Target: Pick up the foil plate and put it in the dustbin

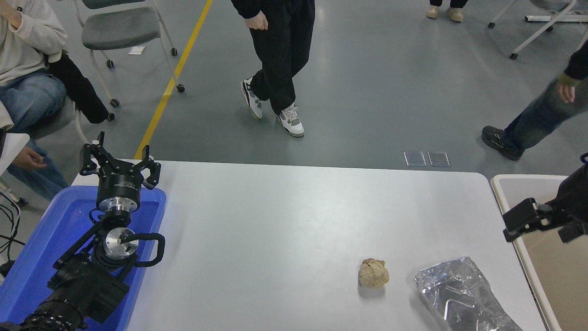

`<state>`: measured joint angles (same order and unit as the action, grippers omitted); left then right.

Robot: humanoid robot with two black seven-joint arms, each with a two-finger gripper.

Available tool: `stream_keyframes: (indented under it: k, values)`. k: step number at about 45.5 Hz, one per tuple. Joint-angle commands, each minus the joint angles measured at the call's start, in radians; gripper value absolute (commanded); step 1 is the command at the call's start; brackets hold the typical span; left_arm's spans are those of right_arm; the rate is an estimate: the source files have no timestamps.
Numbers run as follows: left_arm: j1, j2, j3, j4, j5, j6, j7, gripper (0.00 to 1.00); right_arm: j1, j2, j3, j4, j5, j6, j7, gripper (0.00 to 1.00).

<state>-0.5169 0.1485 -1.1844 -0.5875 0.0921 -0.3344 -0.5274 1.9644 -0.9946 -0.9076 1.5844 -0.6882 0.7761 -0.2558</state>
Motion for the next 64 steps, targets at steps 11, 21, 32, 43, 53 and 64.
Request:
stream_keyframes:
  k: [11,21,32,43,53,64]
  values:
    - [0.0,0.0,0.002,0.0,0.0,0.0,0.0,0.99,-0.501,-0.021,0.312,-0.063,-0.191,-0.167,0.021,1.0]
    - [0.0,0.0,0.002,0.0,0.0,0.0,0.0,0.99,-0.637,0.036,0.36,-0.106,-0.293,-0.282,0.056,0.99]
    - [0.0,0.002,0.0,0.0,0.0,0.0,0.0,0.99,-0.742,0.125,0.36,-0.216,-0.396,-0.376,0.109,0.99]
    - [0.0,0.002,0.0,0.0,0.0,0.0,0.0,0.99,-0.844,0.18,0.36,-0.29,-0.482,-0.428,0.147,1.0]
    - [0.0,0.002,0.002,0.0,0.0,0.0,0.0,0.99,-0.906,0.218,0.36,-0.34,-0.493,-0.468,0.153,1.0]
    - [0.0,0.002,0.002,0.0,0.0,0.0,0.0,0.99,-0.944,0.251,0.351,-0.394,-0.495,-0.52,0.155,0.98]
